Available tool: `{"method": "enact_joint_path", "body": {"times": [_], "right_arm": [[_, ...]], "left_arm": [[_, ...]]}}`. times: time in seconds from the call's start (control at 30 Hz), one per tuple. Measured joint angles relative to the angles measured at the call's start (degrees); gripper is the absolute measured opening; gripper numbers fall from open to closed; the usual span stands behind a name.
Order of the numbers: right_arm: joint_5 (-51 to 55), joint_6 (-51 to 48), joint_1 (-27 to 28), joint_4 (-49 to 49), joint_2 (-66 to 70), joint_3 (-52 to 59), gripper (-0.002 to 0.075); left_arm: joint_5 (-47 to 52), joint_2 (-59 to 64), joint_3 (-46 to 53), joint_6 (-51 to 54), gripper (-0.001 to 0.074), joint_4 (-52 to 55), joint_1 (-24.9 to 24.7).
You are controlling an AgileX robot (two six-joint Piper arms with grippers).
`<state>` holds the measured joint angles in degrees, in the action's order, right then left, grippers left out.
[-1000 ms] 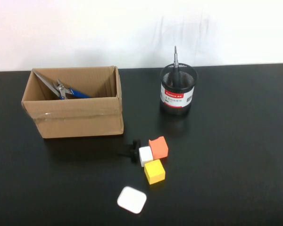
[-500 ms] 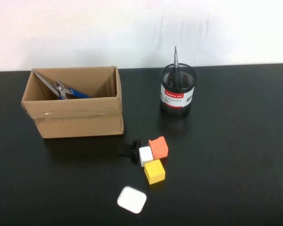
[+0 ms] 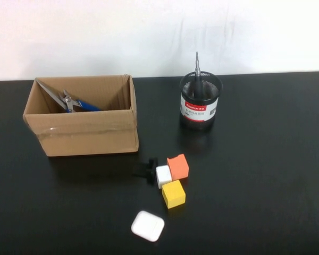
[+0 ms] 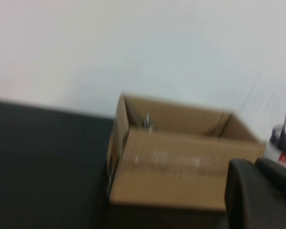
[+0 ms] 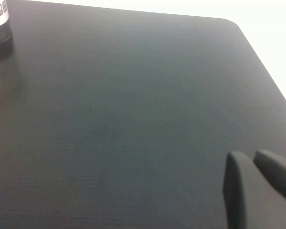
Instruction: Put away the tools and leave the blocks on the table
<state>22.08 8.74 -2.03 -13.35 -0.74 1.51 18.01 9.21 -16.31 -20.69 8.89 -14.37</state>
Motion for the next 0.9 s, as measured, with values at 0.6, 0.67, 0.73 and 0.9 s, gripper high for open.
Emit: {"method": "enact_joint_path", "body": {"times": [0.6,0.67,0.73,0.9], "right_arm": [[0.0,0.0,0.0,0.0,0.0,0.0,-0.0007],[0.0,0.0,0.0,0.0,0.0,0.0,-0.0007],[0.0,0.0,0.0,0.0,0.0,0.0,-0.0007],[0.0,0.0,0.0,0.0,0.0,0.0,-0.0007]], "left_arm": [[2.1,-9.7,17.8,26.2,-0.0003,-8.9,0.0],[2.1,-9.7,17.8,26.4,-0.0003,-8.9,0.0],[2.1,-9.7,17.8,26.4,-0.0003,-8.9,0.0],[2.2,-9.7,17.8,26.4,-0.0003,-8.9,0.0]]}}
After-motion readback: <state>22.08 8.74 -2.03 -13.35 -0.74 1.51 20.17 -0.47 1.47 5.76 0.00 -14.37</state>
